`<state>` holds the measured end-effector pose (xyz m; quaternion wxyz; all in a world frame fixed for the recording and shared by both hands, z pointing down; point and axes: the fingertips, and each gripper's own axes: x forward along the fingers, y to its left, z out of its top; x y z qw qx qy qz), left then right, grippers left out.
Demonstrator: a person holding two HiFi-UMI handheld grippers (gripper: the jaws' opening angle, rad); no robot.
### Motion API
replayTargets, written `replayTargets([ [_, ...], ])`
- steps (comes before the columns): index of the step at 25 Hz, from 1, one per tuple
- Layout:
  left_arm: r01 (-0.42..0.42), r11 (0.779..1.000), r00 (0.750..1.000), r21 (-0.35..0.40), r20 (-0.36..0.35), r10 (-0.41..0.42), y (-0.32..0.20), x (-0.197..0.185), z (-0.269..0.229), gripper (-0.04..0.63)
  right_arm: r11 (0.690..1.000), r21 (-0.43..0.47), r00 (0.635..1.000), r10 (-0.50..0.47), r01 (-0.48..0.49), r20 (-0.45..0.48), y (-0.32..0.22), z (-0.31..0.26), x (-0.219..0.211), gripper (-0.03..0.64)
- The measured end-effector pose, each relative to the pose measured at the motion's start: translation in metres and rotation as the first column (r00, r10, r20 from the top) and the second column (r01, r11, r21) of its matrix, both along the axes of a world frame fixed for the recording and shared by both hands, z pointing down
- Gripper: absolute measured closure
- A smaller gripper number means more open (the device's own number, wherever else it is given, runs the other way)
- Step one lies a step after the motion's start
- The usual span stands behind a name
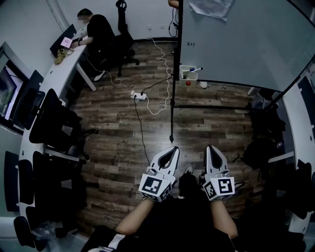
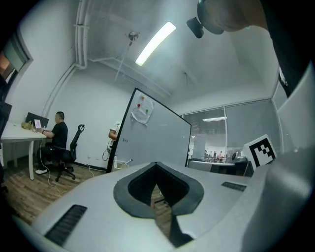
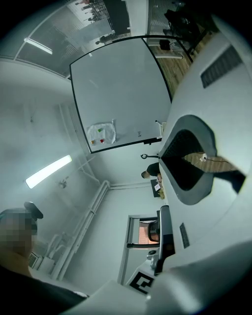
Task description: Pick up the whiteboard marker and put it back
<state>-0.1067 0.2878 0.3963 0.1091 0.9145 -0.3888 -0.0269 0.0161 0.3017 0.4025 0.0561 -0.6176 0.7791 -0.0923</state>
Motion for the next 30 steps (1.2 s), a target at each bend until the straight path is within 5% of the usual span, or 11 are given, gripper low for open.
replayTargets([
  [16,0.055,0.998,0.998,0.009,0.032,-0.055,-0.145,0.071,0.005,0.588,0.998,-0.030,0.998,-0.062,0.061,-0.017,-0.155,0.015,0.059,0.604],
  [30,0.136,0.990,0.989,0.019,0.046,-0.137,-0.229,0.095,0.001,0.588,0.993,-0.022,0.993,-0.119,0.119,0.010,-0.242,0.025,0.099,0.604],
])
